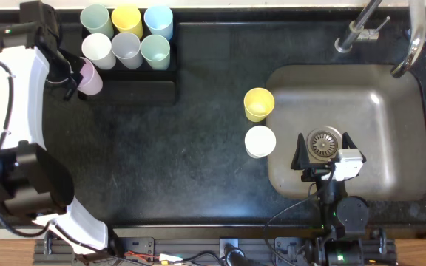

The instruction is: Store Cups

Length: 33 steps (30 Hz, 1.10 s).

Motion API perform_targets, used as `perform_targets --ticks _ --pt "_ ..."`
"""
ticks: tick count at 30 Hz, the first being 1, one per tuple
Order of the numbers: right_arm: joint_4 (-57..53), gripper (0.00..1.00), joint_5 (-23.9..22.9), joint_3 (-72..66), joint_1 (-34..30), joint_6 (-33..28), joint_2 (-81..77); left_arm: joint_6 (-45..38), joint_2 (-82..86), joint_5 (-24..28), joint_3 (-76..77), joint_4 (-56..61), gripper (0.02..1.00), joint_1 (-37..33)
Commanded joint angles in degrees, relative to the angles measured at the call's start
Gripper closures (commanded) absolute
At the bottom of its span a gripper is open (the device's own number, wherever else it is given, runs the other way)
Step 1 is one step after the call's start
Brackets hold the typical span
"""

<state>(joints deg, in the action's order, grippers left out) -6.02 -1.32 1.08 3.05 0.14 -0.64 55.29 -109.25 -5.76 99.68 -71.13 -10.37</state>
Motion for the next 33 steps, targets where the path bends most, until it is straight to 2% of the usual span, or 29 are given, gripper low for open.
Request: perform_targets --ticks 1,5,27,28,29,31,32,33 --pt "0.5 0.003 0.3 -0.3 -0.1 -0.1 0.4 -0.8 -3.1 0.0 1.3 0.9 0.982 0.0" --pt "0.5 0.005 0.3 -0.3 -0.1 -0.1 0.4 0.5 -4.5 -1.3 1.3 2.4 0.982 0.0" --pt "0.5 0.003 0.3 -0.3 -0.1 -0.1 0.4 0.7 -8.5 -1.3 -0.4 4.9 0.982 0.0" --pt "0.5 0.003 0.3 -0.3 -0.1 -0.1 0.4 0.7 -8.5 -1.3 -0.4 4.9 0.919 0.0" --pt "0.5 0.003 0.3 -0.3 -0.1 -0.1 0.4 0.6 -8.5 -1.3 -0.4 4.9 0.807 0.0" --pt "0.5 0.003 0.3 -0.3 -0.1 -0.1 0.4 0.6 -8.5 -1.3 -0.4 4.8 0.351 0.0" --pt "0.5 0.003 0.3 -0.3 -0.1 -0.1 0.4 0.6 -8.5 -1.3 -0.4 4.8 0.161 0.0" --pt "0.5 0.003 0.3 -0.3 -0.1 -0.1 0.4 0.6 -8.5 -1.2 -0.4 4.8 0.02 0.0"
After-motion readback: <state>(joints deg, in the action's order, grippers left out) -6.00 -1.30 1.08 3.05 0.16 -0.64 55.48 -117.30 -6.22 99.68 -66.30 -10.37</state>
